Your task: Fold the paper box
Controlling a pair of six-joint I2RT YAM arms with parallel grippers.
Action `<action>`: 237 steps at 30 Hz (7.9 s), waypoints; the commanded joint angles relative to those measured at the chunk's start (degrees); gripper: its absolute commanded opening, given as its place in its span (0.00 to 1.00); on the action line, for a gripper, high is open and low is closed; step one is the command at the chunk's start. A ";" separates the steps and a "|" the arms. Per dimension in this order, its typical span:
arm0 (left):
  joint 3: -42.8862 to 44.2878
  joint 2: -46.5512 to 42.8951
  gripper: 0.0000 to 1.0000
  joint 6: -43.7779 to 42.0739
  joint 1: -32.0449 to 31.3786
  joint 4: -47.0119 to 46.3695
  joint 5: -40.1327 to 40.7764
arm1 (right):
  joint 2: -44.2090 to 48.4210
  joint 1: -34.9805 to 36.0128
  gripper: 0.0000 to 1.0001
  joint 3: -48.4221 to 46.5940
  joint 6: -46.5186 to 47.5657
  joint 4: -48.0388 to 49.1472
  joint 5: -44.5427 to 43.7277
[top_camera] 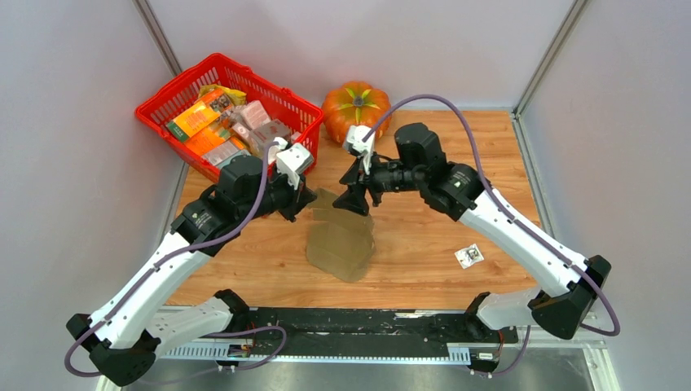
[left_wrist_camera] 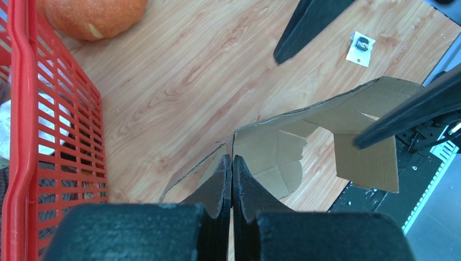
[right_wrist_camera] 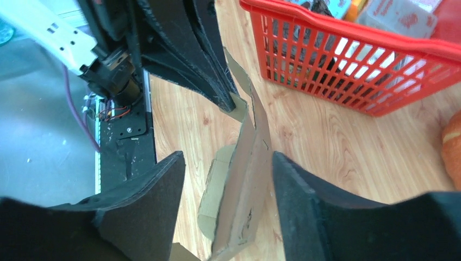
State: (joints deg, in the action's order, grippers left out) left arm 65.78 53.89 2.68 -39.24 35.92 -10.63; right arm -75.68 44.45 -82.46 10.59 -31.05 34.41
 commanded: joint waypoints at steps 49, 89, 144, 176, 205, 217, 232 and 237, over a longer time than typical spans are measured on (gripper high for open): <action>-3.20 7.01 0.41 27.29 0.84 -21.33 -12.83 | 5.10 3.99 0.00 11.35 -17.87 17.59 -12.45; -14.37 13.51 0.52 13.23 0.75 -28.28 5.02 | 4.32 -20.63 0.00 22.34 -33.19 24.64 -0.30; 10.08 61.25 0.52 13.93 1.71 -29.94 -12.39 | -8.61 -33.72 0.00 29.28 -28.96 30.08 -0.49; -6.80 55.18 0.36 25.71 -4.17 -48.92 -10.72 | -7.99 -32.67 0.00 32.97 -32.74 34.92 1.45; 4.53 44.90 0.71 0.06 9.19 -25.30 -11.25 | -5.35 -30.65 0.00 32.80 -22.28 30.52 3.20; 16.92 53.69 0.70 -10.67 11.21 -15.98 -13.62 | -5.88 -30.65 0.00 32.53 -22.28 32.54 5.84; 11.84 50.19 0.22 -8.05 11.03 -20.36 -18.99 | -5.71 -28.10 0.00 31.22 -19.65 29.56 1.63; 8.67 46.84 0.08 -5.15 9.80 -21.77 -15.13 | -4.22 -26.69 0.00 31.30 -19.55 28.85 -2.59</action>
State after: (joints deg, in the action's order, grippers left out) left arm 75.92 106.17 -4.80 -28.49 17.56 -28.01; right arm -81.95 16.60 -49.56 -10.72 -1.67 36.01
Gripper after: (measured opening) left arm 0.114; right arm 0.010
